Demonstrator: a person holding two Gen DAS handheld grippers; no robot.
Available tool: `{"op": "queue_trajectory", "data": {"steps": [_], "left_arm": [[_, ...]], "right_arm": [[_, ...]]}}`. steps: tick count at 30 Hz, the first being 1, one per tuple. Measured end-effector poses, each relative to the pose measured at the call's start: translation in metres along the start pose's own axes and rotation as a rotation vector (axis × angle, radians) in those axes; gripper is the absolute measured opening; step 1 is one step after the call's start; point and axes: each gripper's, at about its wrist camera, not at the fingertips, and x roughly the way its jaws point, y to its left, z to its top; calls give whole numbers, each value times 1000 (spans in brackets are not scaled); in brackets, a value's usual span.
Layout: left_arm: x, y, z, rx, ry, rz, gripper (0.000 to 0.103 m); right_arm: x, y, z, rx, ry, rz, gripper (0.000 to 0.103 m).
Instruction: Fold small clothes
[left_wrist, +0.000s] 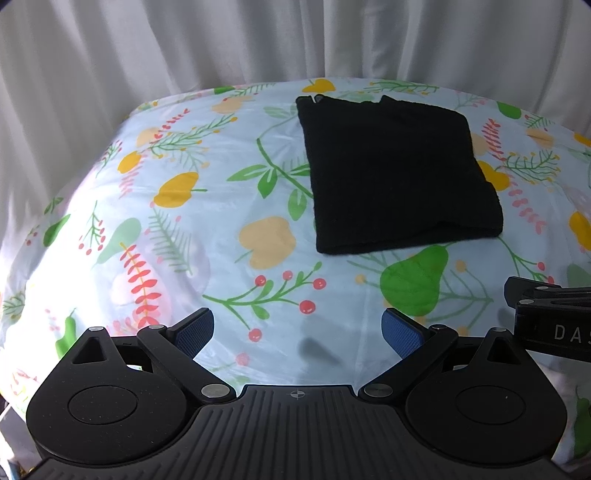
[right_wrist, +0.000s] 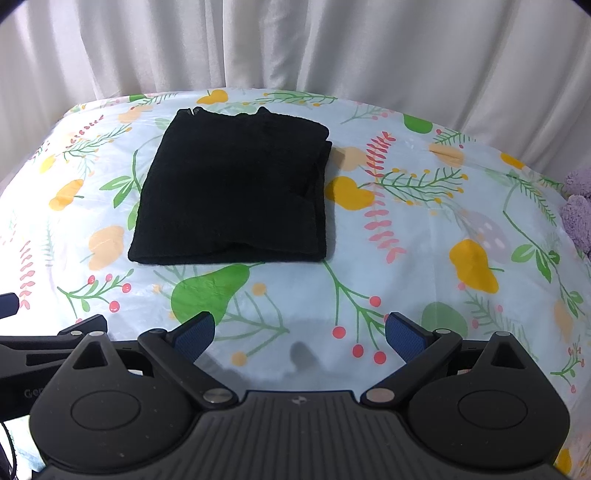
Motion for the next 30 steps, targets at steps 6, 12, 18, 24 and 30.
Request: {"op": "queue_trajectory", "data": {"steps": [6,12,18,24,30], "left_arm": [[-1,-4,2,14,-7,-12,100],[-1,-6,3,21,-8,-21,100],[0,-5,4,17,-3,-27,100],[1,-5,4,19,-3,-29,100],[1,-9,3,28,-14,-28,100]], "right_arm": [[0,-5,0,17,4,-9,99],[-1,-8,0,20,2,-10,99],[0,-7,1,18,6,-11,99],[-1,-7,1,17,6,-11,99],[0,-8,1,19,5,-10,99]]}}
